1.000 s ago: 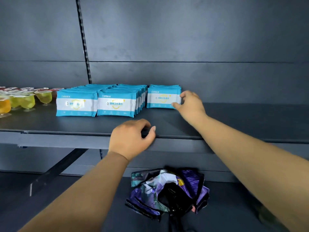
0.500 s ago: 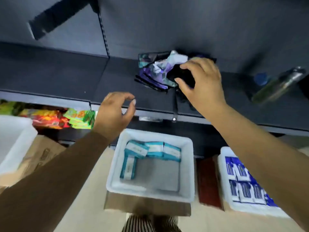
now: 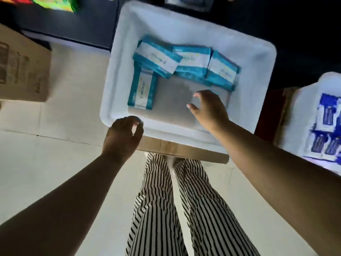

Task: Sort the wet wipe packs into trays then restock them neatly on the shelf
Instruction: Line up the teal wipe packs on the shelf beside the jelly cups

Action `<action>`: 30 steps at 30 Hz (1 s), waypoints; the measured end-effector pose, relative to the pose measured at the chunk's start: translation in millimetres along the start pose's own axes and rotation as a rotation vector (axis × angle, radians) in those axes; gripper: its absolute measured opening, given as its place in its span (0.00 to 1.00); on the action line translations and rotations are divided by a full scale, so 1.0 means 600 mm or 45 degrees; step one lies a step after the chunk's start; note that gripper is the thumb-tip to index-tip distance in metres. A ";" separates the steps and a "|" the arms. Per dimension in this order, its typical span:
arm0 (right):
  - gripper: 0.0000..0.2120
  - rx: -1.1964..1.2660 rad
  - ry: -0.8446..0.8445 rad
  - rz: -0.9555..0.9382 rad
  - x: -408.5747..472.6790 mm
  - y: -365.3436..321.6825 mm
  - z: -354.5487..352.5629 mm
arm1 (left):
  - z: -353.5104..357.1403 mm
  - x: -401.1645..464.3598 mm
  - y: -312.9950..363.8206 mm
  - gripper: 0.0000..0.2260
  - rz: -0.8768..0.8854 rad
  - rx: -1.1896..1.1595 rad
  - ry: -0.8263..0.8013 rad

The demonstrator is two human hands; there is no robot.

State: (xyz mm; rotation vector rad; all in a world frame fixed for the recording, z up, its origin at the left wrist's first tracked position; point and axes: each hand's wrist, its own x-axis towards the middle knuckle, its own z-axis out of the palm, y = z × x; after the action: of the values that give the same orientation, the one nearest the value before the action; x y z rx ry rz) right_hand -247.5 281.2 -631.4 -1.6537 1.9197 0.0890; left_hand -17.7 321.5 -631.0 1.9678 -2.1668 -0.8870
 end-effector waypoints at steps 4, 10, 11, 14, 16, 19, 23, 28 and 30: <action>0.21 -0.014 -0.089 -0.066 0.049 -0.020 0.095 | 0.073 0.026 -0.035 0.19 0.357 0.227 0.158; 0.22 -0.001 -0.120 -0.403 0.134 -0.084 0.153 | 0.117 0.034 -0.044 0.22 0.399 0.383 0.489; 0.24 -0.042 -0.136 -0.492 0.150 -0.092 0.159 | 0.119 0.035 -0.047 0.21 0.422 0.377 0.519; 0.29 -0.205 -0.267 -0.650 0.181 -0.095 0.174 | 0.117 0.038 -0.051 0.19 0.478 0.347 0.548; 0.30 -0.274 -0.301 -0.651 0.184 -0.079 0.182 | 0.115 0.038 -0.050 0.19 0.471 0.342 0.538; 0.31 -0.287 -0.295 -0.534 0.152 -0.040 0.194 | 0.117 0.038 -0.051 0.19 0.464 0.329 0.539; 0.28 -0.195 -0.179 -0.335 0.091 0.000 0.198 | 0.119 0.038 -0.054 0.19 0.461 0.320 0.521; 0.27 0.077 0.052 0.022 0.110 -0.005 0.173 | 0.124 0.037 -0.052 0.19 0.470 0.348 0.541; 0.33 0.104 -0.009 0.193 0.135 -0.012 0.166 | 0.121 0.037 -0.051 0.19 0.477 0.344 0.549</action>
State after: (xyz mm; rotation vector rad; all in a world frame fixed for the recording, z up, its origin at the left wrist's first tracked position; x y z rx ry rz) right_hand -205.7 250.1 -748.9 -1.4519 2.0140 0.0753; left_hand -25.6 326.7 -712.6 1.5666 -2.3491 -0.1071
